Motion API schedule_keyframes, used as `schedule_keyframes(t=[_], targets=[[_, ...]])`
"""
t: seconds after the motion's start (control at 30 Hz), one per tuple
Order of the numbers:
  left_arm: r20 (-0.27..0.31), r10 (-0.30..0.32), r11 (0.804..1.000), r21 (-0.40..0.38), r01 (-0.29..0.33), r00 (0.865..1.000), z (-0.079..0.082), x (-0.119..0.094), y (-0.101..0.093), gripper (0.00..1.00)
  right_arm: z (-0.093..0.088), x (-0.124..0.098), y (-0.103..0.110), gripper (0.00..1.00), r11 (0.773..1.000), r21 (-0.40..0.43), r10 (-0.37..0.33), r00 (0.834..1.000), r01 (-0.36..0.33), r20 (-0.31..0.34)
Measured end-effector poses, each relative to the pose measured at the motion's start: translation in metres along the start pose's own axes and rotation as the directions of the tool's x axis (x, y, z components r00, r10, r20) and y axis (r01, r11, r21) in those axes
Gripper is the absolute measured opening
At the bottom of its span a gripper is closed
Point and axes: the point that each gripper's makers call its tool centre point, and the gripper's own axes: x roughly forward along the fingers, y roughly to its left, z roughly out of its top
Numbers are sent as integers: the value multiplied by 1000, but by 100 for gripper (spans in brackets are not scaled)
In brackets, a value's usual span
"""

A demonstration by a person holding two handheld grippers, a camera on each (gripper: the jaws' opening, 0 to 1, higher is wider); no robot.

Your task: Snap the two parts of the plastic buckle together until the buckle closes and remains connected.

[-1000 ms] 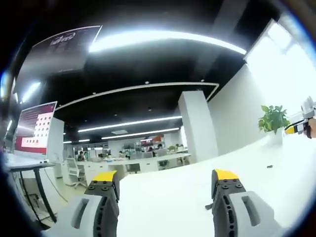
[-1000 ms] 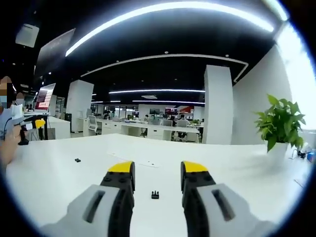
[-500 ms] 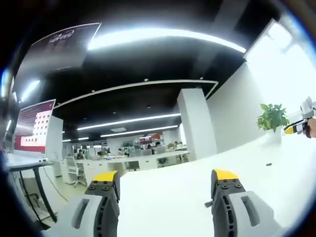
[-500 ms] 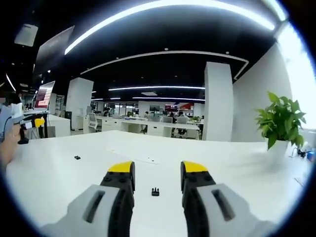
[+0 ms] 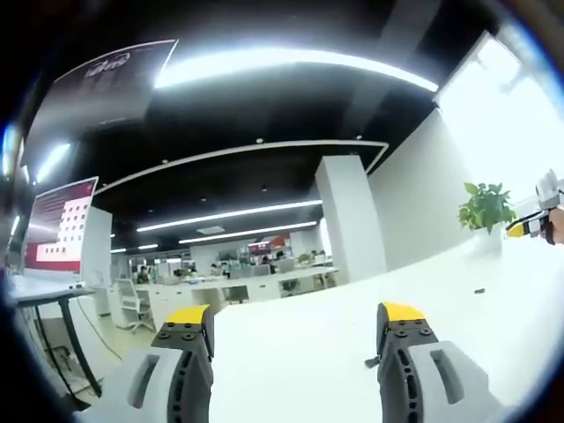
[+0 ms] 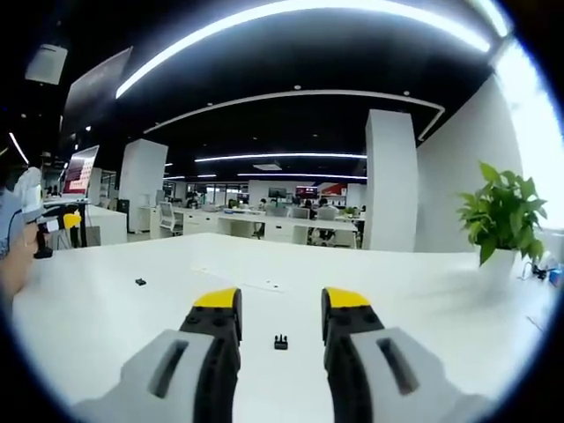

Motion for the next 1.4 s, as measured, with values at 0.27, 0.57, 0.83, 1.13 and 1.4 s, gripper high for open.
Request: schedule_keyframes(t=[0.27, 0.57, 0.83, 1.13, 1.4], targets=[[-4, -3, 1000, -4, 3, 1000, -2, 1, -1, 77, -3, 1, 2, 36, 1000, -1, 10, 1000, -10, -16], [-20, -10, 1000, -6, 10, 1000, -6, 3, -3, 76, -9, 3, 5, 36, 1000, -2, 22, 999, -22, -36], [-16, -33, 999, -18, 32, 999, -3, 1, -7, 74, -8, 4, 3, 36, 1000, -10, 19, 999, -20, -34], [-39, -63, 997, 41, 65, 997, 1, 0, -20, 73, -3, 2, 3, 34, 1000, -9, 13, 1000, -13, -12], [-39, -86, 996, 23, 87, 996, 1, -1, -26, 73, -5, 4, 5, 34, 1000, -3, 24, 1000, -24, -15]])
